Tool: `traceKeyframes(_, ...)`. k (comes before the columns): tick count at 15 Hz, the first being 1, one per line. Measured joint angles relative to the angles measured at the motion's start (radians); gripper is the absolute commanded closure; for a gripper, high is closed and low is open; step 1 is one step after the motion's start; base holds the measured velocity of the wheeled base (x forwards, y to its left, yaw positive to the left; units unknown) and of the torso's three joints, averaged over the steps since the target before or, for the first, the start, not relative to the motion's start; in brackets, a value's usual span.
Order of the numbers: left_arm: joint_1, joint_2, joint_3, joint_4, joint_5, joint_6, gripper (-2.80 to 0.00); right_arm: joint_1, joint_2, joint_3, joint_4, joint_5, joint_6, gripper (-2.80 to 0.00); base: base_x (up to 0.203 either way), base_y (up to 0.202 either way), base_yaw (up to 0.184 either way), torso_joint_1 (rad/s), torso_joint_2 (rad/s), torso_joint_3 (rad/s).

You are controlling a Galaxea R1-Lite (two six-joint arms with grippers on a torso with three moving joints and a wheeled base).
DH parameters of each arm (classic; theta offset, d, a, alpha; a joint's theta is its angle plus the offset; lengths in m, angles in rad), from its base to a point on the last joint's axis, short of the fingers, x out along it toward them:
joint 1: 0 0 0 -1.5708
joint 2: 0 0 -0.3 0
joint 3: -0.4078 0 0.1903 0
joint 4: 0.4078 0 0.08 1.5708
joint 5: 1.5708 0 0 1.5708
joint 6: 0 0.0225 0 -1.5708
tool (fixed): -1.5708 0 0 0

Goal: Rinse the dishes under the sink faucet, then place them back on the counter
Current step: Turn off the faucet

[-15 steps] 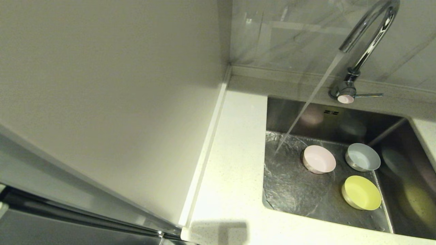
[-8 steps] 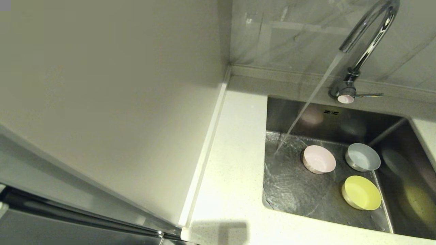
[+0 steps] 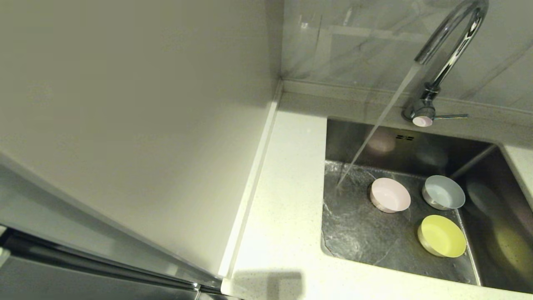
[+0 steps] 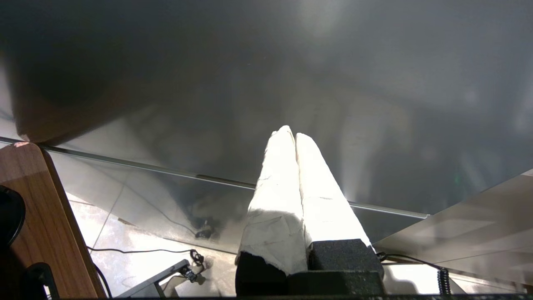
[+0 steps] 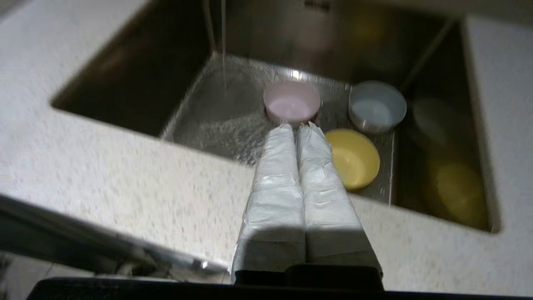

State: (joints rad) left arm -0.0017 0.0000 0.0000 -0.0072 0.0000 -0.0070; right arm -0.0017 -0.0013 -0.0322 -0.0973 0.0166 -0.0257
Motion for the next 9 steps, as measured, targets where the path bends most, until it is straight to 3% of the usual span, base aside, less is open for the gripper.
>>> traceKeyframes(5, 0.0, 0.0, 0.0, 0.0, 0.0, 0.0, 0.0, 0.0, 0.015, -0.237, 0.047, 0.054, 0.018, 0.0, 0.0, 0.0, 0.0, 0.0, 0.0, 0.0)
traceKeyframes(9, 0.0, 0.0, 0.0, 0.0, 0.0, 0.0, 0.0, -0.002, 0.21, -0.506, 0.142, 0.035, 0.043, 0.0, 0.0, 0.0, 0.0, 0.0, 0.0, 0.0)
